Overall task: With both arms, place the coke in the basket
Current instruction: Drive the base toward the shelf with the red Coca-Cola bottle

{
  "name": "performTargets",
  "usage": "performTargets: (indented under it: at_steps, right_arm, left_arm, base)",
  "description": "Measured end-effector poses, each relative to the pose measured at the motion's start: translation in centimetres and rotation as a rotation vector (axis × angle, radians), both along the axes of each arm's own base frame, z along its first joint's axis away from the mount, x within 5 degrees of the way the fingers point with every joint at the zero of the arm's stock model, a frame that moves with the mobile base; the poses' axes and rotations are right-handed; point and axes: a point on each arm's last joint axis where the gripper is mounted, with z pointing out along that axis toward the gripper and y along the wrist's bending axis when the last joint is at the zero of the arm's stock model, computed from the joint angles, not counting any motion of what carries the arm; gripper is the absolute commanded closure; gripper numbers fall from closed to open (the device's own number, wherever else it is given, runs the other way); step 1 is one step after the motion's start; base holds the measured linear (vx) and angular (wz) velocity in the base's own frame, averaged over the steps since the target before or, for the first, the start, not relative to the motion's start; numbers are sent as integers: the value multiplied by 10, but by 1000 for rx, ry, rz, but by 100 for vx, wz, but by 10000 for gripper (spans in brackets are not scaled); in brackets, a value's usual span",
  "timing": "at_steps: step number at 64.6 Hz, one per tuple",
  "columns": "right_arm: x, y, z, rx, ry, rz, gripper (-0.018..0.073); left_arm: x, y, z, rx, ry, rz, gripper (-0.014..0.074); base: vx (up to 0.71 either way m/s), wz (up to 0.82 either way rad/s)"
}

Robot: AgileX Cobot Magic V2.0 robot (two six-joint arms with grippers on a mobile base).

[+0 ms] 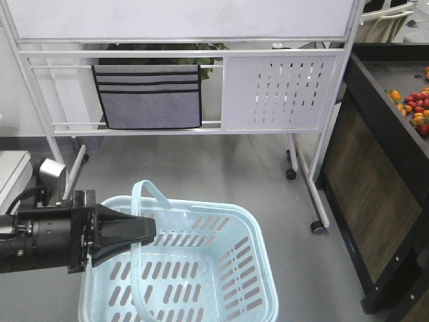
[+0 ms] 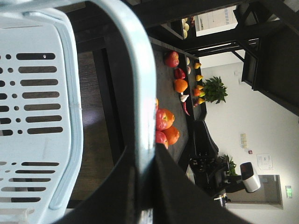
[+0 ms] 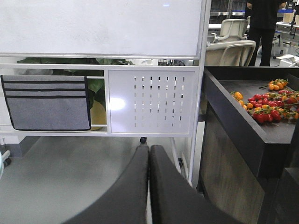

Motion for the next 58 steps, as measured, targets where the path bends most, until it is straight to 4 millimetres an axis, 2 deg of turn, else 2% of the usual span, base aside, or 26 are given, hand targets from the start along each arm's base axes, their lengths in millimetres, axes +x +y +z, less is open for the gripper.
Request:
performTargets:
  at_steps: [35, 58]
  right_arm:
    - [0, 0, 0, 1, 0, 0, 569]
    - [0, 0, 0, 1, 0, 0, 569]
  left_arm:
    - [0, 0, 0, 0, 0, 0, 603]
    - [0, 0, 0, 0, 0, 0, 603]
  base:
    - [15, -1]
    - [18, 20]
